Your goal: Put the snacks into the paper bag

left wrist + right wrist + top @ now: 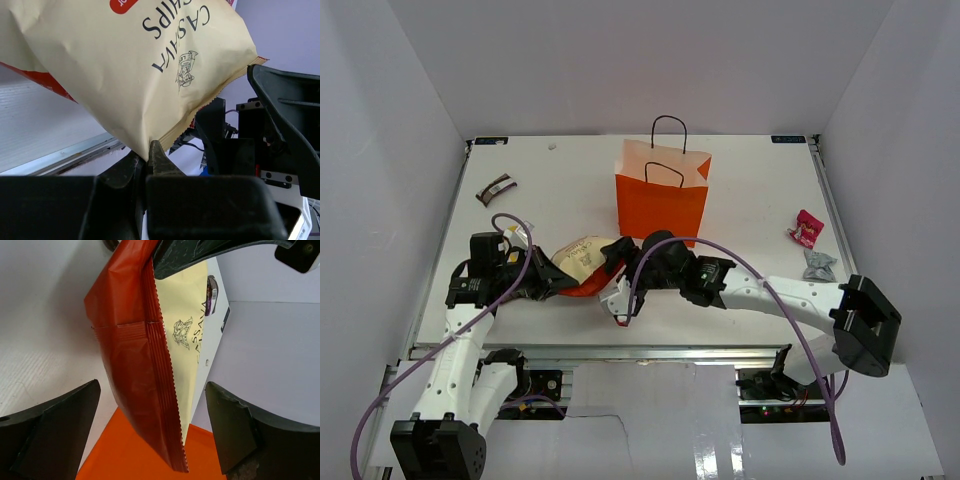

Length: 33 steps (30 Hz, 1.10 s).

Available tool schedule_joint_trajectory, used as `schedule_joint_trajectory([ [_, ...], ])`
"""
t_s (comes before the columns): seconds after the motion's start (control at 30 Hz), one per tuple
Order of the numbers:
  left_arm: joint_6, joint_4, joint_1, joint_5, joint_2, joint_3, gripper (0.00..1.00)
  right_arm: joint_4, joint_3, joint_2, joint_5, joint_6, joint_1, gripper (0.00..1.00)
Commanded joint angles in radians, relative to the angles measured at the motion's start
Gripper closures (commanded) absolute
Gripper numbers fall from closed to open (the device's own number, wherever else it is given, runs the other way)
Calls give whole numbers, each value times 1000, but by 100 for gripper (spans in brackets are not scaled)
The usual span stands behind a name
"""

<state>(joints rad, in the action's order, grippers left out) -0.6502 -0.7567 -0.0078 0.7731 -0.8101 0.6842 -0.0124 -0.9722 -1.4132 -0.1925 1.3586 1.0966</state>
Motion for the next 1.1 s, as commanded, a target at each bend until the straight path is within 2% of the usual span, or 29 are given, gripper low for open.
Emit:
schedule_joint_trajectory([
  [0.0, -5, 8, 3, 55, 23, -3, 92, -66, -40, -32, 31, 62, 9, 7],
  [0.07, -3, 8, 3, 61, 25, 0, 92, -64, -48, -55, 41, 73, 8, 0],
  [0.17, -5, 8, 3, 68, 25, 5, 92, -28, -80, -81, 51, 85, 8, 15],
  [0.3, -8, 8, 3, 65, 31, 23, 86, 67, -141, -110, 62, 54, 9, 44],
  [0.33, -9, 7, 3, 60, 31, 31, 83, 84, -149, -109, 59, 50, 8, 49],
  [0.37, -17, 7, 3, 48, 32, 38, 78, 106, -160, -105, 57, 37, 8, 58],
  [0.47, -26, 8, 3, 23, 31, 92, 59, 120, -160, -78, 41, 2, 9, 70],
  [0.5, -26, 7, 3, 12, 31, 133, 45, 127, -158, -60, 35, -9, 8, 72],
  [0.57, -28, 0, 3, -14, 28, 182, 35, 141, -158, -26, 7, -45, 9, 76],
  [0.6, -22, -7, 2, -44, 25, 213, 25, 153, -160, -14, -2, -58, 8, 78],
  [0.8, 9, -41, 3, -214, 12, 449, 20, 181, -230, 65, -81, -229, 2, 86],
  [0.93, 24, -50, 3, -394, 45, 546, 13, 218, -379, 66, -143, -435, -24, 91],
  [0.97, 23, -49, 3, -414, 60, 570, 10, 224, -438, 65, -151, -466, -38, 92],
  [1.07, 23, -44, 2, -465, 90, 594, 9, 229, -552, 53, -177, -568, -66, 92],
])
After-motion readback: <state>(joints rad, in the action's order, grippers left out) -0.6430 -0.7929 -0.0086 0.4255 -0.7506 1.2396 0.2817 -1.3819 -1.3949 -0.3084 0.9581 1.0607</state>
